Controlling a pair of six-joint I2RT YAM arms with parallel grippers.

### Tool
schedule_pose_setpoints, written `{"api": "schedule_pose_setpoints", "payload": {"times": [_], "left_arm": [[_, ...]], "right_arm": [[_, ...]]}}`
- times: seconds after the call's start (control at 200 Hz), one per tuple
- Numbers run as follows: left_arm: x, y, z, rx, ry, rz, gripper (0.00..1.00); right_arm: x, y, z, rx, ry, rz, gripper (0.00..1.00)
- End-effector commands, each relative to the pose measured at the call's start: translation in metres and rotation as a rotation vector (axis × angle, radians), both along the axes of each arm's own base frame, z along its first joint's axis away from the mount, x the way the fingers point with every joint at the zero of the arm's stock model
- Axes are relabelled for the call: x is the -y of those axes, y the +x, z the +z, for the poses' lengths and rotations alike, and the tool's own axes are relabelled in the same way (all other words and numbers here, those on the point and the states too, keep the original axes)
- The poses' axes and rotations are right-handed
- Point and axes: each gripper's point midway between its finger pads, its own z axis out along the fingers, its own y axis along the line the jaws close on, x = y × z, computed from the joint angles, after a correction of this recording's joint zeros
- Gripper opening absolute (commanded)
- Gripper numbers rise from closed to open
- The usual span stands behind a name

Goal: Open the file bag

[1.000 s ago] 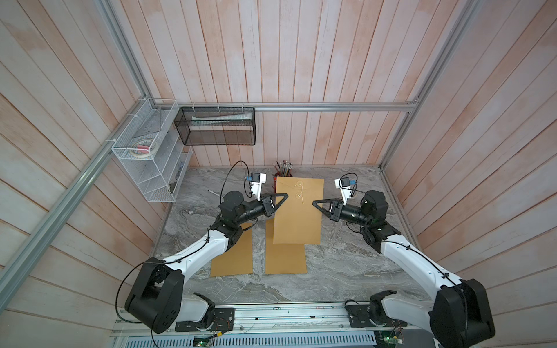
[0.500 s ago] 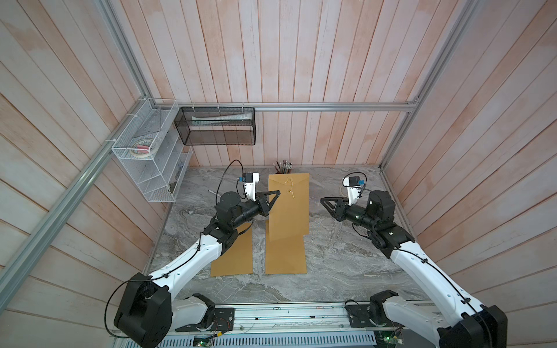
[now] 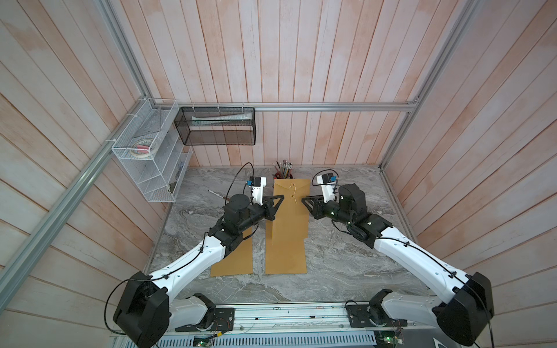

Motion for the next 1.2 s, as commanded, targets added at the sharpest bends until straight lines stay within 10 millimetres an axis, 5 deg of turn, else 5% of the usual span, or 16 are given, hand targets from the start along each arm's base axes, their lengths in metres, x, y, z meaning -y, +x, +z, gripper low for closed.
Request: {"api": "schedule_pose_setpoints", "payload": {"times": [0.0,1.195], "left_arm": [[-0.001,-0.001,0.019,0.055,-0.007,0.013,0.0],[0.003,-0.002,0.02,0.06,-0.015,-0.002,0.0]], "right_arm": [[-0.003,0.004,0.007,0.023,-0.015,-0.017,0.26],[-0.035,0.007,-0.006,-0.015,-0.024,0.049,0.21]]}}
